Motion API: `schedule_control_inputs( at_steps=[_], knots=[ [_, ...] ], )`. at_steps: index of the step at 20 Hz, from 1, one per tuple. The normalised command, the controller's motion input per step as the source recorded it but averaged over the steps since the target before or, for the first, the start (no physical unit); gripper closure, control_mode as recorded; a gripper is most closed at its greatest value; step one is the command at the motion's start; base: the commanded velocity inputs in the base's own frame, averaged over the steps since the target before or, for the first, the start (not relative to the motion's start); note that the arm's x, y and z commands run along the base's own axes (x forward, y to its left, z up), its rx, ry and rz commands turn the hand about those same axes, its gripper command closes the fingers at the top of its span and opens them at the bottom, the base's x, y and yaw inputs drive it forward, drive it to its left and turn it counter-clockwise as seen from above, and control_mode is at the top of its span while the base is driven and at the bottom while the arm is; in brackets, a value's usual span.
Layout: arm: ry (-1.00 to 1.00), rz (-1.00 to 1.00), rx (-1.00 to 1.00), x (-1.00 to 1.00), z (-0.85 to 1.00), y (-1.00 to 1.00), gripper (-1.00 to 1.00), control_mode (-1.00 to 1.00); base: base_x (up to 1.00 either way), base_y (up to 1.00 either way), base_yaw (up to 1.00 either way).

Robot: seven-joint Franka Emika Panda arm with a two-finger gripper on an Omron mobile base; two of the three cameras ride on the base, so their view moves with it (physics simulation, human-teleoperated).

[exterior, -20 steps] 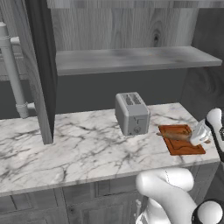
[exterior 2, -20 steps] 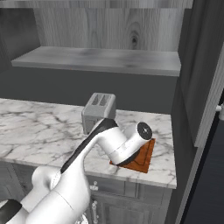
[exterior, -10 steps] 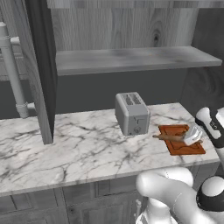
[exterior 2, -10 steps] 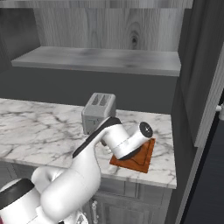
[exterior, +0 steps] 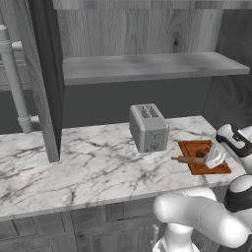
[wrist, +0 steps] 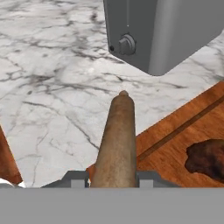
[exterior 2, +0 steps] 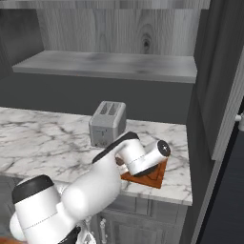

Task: Open the cabinet, retrieve the rolling pin, and place it next to the meat on the cutting board to prepare for tenderizing.

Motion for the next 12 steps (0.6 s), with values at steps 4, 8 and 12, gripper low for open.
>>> schedule_control_inputs(
  at_steps=[4, 8, 12],
  knots=[
    [0.0, 0.05, 0.05, 0.1, -0.2, -0.23, 1.0, -1.0, 0.0, 0.0, 0.0],
    [0.0, 0.06, 0.05, 0.03, -0.18, -0.29, 1.0, -1.0, 0.0, 0.0, 0.0],
    [0.0, 0.06, 0.03, 0.09, -0.15, -0.24, 1.0, -1.0, 0.0, 0.0, 0.0]
  ],
)
